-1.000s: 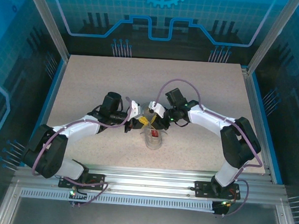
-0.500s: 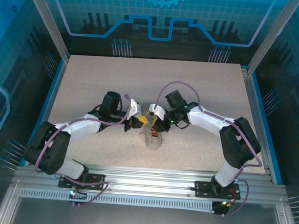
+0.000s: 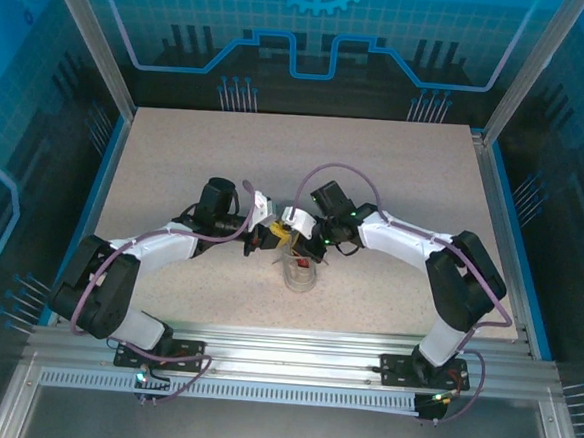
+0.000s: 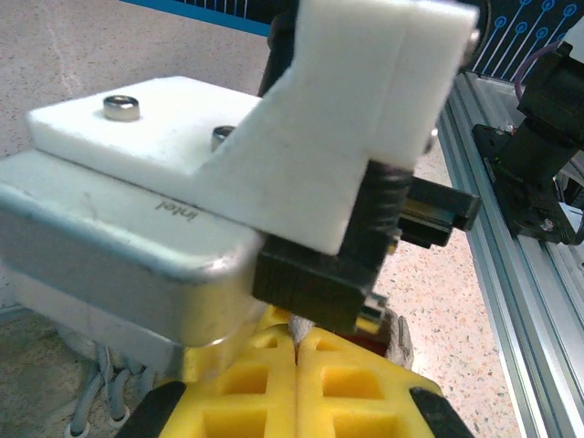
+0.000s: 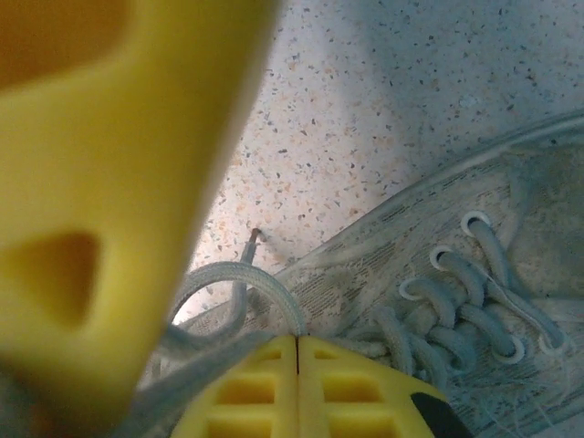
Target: Tie the shoes
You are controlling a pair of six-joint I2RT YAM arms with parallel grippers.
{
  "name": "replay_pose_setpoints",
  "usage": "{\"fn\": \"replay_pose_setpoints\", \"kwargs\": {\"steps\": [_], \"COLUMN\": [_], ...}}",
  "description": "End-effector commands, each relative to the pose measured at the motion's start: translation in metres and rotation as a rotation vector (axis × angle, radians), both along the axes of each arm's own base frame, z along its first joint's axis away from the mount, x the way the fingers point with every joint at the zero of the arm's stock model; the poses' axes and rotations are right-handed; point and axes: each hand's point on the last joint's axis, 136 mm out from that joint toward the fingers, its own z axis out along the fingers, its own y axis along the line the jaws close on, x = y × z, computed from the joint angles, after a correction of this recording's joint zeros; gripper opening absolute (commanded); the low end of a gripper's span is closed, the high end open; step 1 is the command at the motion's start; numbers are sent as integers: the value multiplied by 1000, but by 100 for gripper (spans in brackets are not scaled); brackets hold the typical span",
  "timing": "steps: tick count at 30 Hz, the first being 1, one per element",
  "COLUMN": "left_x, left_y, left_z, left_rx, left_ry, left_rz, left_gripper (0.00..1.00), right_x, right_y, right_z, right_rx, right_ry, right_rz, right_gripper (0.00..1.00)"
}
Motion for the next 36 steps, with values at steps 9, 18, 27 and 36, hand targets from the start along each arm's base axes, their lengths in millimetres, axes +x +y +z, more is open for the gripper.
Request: {"fn": "replay_pose_setpoints", "kwargs": {"steps": [9,18,27,36], "left_x": [4,5,5,6], "left_y": [3,5,1,-2], "left_z": [8,9,10,14], "left_rx": [-30,-19,-1,-20], "left_ry": [-25,-25,27,21], "left_rz": [-2,10,1,-10], "left_gripper": [0,0,0,0], "right_x": [5,15,-1,-22], "right_y": [-32,-36,-38,-44], "right_z": [15,25,32,48], "right_rx": [74,159,264,329], "right_ry": [20,52,94,84], "right_rz": [-185,-263,-255,-132], "right_gripper": [0,0,7,40]}}
